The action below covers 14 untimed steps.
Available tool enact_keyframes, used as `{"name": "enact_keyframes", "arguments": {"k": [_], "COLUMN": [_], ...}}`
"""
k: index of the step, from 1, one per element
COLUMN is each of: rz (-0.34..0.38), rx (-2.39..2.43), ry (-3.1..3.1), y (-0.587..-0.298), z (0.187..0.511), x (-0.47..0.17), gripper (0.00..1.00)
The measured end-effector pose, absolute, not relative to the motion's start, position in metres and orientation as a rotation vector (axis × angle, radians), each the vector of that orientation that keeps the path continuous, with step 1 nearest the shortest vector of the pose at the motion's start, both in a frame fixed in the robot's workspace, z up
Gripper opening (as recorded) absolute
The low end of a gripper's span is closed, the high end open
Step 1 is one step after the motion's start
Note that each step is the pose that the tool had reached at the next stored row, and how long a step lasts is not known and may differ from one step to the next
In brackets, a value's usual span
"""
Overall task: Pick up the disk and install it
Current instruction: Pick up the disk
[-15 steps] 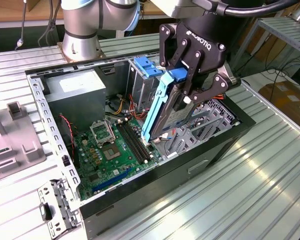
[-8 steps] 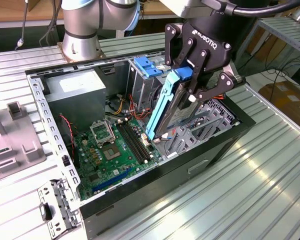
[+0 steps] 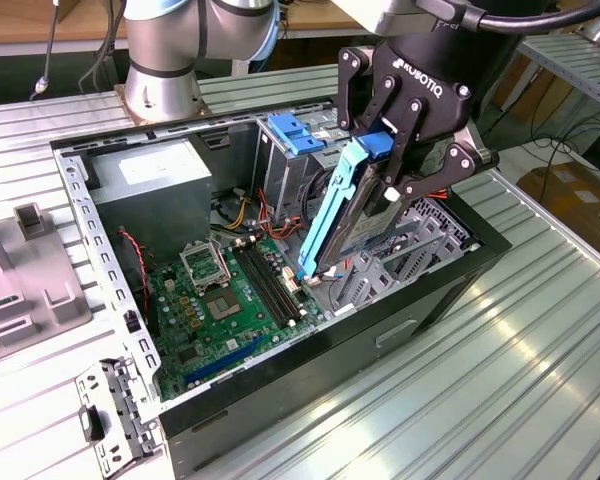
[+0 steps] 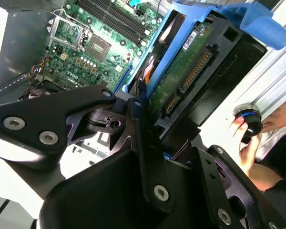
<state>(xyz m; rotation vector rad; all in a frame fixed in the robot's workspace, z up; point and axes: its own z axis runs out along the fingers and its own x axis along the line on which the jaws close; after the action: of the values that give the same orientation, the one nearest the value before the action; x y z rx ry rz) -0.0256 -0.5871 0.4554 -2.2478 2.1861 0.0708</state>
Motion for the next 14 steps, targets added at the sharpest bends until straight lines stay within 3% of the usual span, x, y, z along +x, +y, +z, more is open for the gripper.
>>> {"name": "enact_keyframes", "arguments": {"k": [14], "rz": [0.071], "rx": [-2.248], "ry": [2.186], "y": [-0.587], "z": [0.455], "x": [-0.008], "gripper": [0.36]}}
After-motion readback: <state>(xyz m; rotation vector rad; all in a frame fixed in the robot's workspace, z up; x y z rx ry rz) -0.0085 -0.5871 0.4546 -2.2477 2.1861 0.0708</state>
